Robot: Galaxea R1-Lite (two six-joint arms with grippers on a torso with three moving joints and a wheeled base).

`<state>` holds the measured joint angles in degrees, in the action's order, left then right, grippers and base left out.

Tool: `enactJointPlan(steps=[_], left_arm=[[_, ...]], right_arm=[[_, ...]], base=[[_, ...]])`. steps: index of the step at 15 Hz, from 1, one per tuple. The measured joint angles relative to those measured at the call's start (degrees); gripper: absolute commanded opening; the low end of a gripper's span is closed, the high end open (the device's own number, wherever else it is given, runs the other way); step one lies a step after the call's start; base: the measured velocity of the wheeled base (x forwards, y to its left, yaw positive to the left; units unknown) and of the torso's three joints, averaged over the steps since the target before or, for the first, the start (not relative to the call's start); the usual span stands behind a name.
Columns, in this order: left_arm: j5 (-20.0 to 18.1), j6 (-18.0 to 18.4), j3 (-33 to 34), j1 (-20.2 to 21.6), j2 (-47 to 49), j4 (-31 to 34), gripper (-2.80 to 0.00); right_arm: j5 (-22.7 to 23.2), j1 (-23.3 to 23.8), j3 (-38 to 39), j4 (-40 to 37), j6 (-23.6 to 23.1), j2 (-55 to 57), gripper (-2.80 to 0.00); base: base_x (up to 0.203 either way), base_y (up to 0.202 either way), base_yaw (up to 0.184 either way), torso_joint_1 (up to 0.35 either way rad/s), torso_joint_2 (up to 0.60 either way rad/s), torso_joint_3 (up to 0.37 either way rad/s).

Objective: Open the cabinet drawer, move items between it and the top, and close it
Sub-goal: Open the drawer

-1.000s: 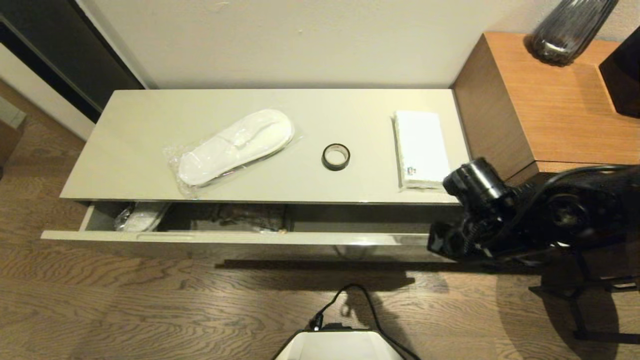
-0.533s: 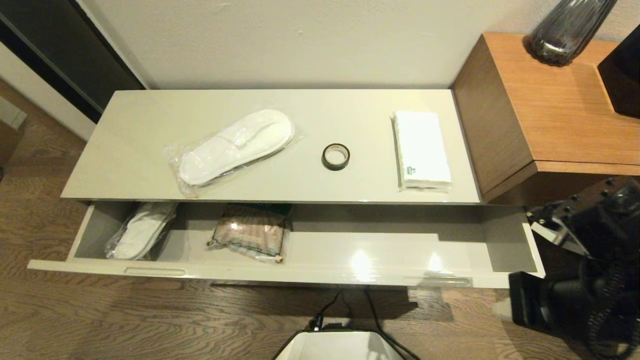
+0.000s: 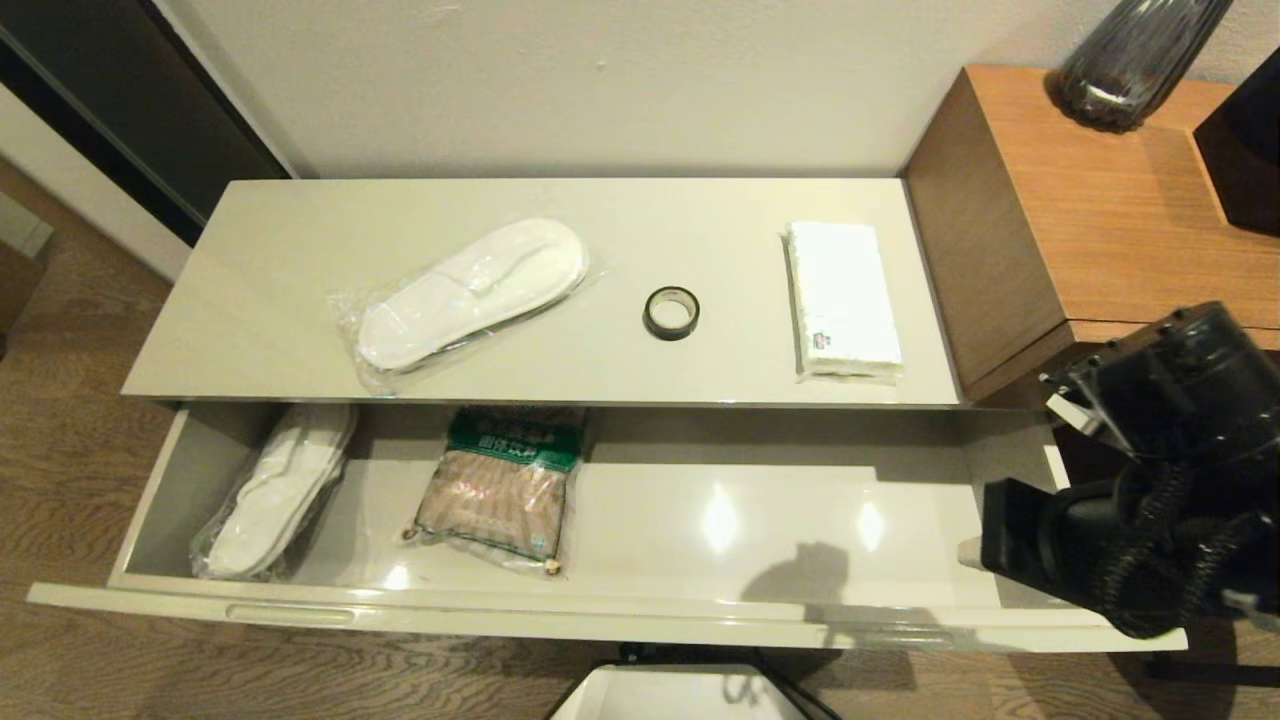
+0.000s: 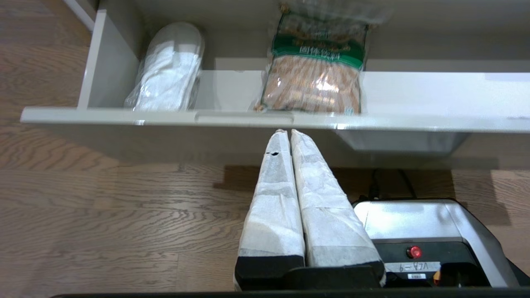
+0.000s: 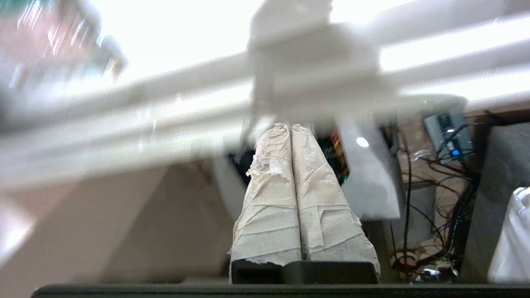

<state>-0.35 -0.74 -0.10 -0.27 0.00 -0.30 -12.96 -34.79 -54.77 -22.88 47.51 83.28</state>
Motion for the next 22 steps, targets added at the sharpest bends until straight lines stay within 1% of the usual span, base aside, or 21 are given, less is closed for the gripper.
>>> enactJointPlan(steps=[2,4,6,10,12,15,18,20,22], left_arm=[[0.0,0.0,0.0,0.0,0.0,0.0,-2.80],[0.0,0.0,0.0,0.0,0.0,0.0,-2.80],[0.0,0.0,0.0,0.0,0.0,0.0,-2.80],[0.0,0.0,0.0,0.0,0.0,0.0,-2.80],[0.0,0.0,0.0,0.0,0.0,0.0,-2.80],[0.0,0.0,0.0,0.0,0.0,0.0,-2.80],[0.0,0.0,0.0,0.0,0.0,0.0,-2.80],[0.0,0.0,0.0,0.0,0.0,0.0,-2.80],[0.0,0.0,0.0,0.0,0.0,0.0,-2.80]], right_arm=[[-1.9,3.1,0.1,5.6,1.0,5.5,-2.80],[-2.5,4.8,2.6,9.4,2.8,10.5,-2.80],[-2.4,5.4,7.7,14.8,3.4,14.1,-2.80],[-1.1,5.7,18.6,28.1,3.3,19.7,-2.80],[0.2,5.7,22.7,32.3,3.1,20.8,-2.80],[1.6,5.6,25.6,33.0,3.0,20.6,-2.80],[4.2,5.1,28.1,30.9,3.3,17.0,-2.80],[6.3,4.5,29.3,27.6,3.3,11.9,-2.80],[7.0,4.2,29.0,22.4,3.2,6.3,-2.80]], base=[[0.000,0.000,0.000,0.000,0.00,0.000],[0.000,0.000,0.000,0.000,0.00,0.000],[0.000,0.000,0.000,0.000,0.00,0.000],[0.000,0.000,0.000,0.000,0.00,0.000],[0.000,0.000,0.000,0.000,0.00,0.000],[0.000,0.000,0.000,0.000,0.00,0.000],[0.000,0.000,0.000,0.000,0.00,0.000],[0.000,0.000,0.000,0.000,0.00,0.000],[0.000,0.000,0.000,0.000,0.00,0.000]])
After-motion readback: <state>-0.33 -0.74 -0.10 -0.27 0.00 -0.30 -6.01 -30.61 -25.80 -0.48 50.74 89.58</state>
